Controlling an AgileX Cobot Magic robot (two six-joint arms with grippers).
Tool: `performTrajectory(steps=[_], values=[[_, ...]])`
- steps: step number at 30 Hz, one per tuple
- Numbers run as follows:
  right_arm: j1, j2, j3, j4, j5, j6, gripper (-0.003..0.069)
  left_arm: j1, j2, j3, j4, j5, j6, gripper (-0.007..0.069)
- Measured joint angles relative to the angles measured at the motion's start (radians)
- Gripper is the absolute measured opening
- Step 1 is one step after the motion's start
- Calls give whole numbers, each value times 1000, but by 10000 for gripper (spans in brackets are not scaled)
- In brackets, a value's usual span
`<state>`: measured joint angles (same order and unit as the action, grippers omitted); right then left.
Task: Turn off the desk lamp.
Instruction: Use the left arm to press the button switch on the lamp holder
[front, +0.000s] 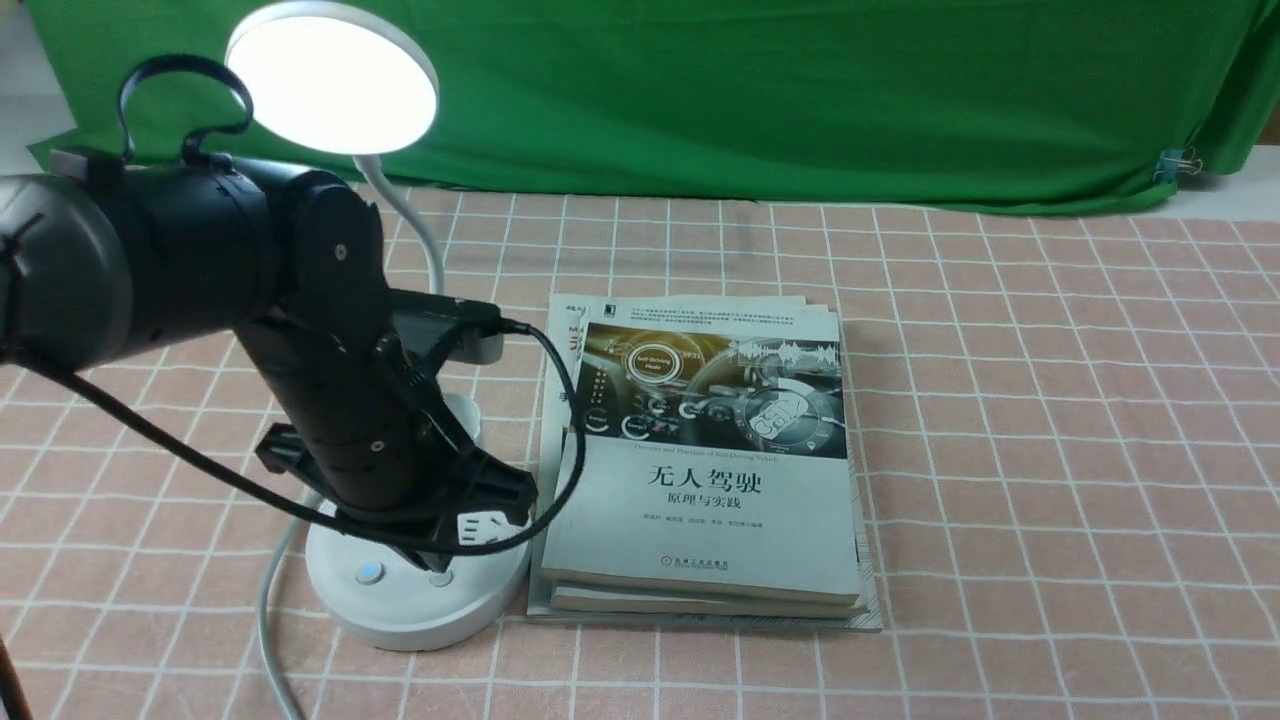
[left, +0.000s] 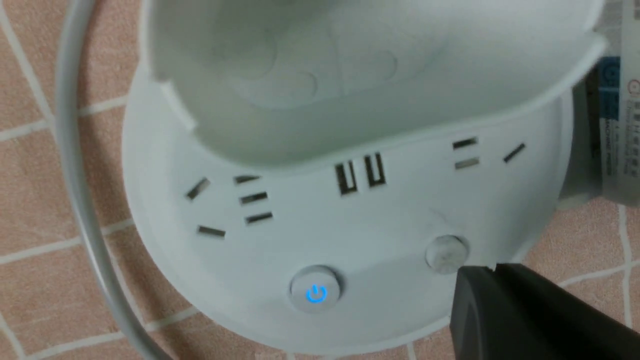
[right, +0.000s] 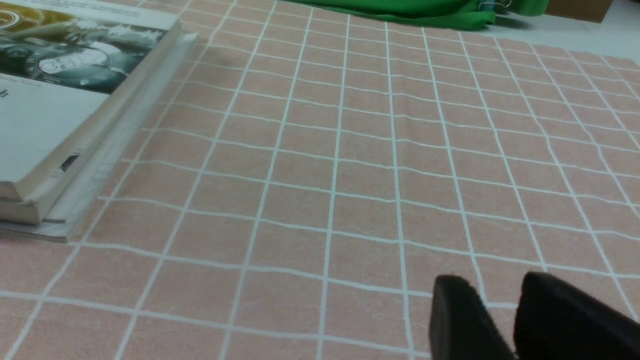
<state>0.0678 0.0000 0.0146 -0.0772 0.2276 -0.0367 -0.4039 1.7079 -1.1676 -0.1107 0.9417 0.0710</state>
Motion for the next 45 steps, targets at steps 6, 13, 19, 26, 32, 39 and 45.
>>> performTrajectory(steps=[6, 13, 19, 26, 32, 39, 45], values=[[0, 0, 0, 0, 0, 0, 240, -53, 0, -5, 98, 1, -83, 5], [0, 0, 0, 0, 0, 0, 240, -47, 2, -8, 99, -8, -79, 5], [0, 0, 0, 0, 0, 0, 240, -40, 43, -10, 87, -23, -79, 5], [0, 0, 0, 0, 0, 0, 240, -38, 90, -13, 88, -33, -71, 5], [0, 0, 0, 0, 0, 0, 240, -38, 79, -14, 88, -34, -71, 5], [0, 0, 0, 0, 0, 0, 240, -38, -47, -12, 84, -35, -71, 5], [0, 0, 0, 0, 0, 0, 240, -38, -55, 40, 64, -84, -57, 5]])
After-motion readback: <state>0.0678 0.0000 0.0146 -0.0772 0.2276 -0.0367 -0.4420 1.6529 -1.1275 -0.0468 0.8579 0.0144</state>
